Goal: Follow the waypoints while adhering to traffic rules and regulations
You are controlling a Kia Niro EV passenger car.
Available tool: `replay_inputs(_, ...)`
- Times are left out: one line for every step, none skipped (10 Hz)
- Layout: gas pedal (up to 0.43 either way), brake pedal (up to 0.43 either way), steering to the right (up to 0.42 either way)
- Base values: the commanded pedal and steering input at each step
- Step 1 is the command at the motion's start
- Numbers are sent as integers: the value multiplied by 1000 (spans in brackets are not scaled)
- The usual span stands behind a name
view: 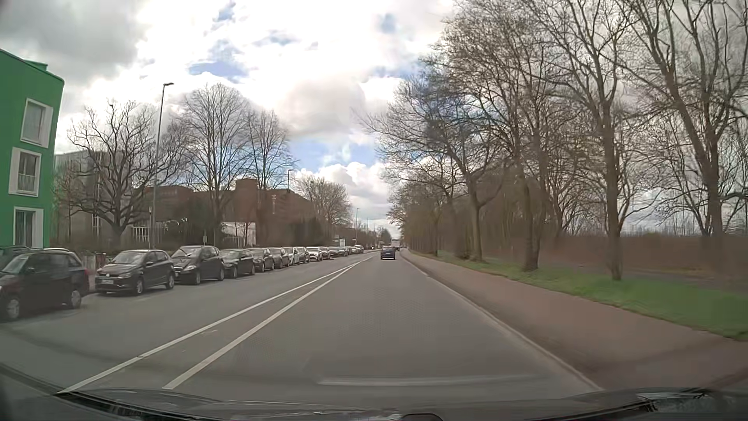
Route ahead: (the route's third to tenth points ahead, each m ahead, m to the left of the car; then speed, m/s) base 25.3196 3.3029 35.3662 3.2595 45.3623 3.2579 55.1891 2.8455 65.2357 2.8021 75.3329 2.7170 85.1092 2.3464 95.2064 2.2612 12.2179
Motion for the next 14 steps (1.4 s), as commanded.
replay_inputs(138, 0, 2)
replay_inputs(138, 0, 2)
replay_inputs(138, 0, 2)
replay_inputs(138, 0, 2)
replay_inputs(138, 0, 1)
replay_inputs(138, 0, 0)
replay_inputs(138, 0, 0)
replay_inputs(138, 0, 0)
replay_inputs(138, 0, 0)
replay_inputs(150, 0, 0)
replay_inputs(150, 0, 0)
replay_inputs(150, 0, 0)
replay_inputs(150, 0, 0)
replay_inputs(157, 0, 0)
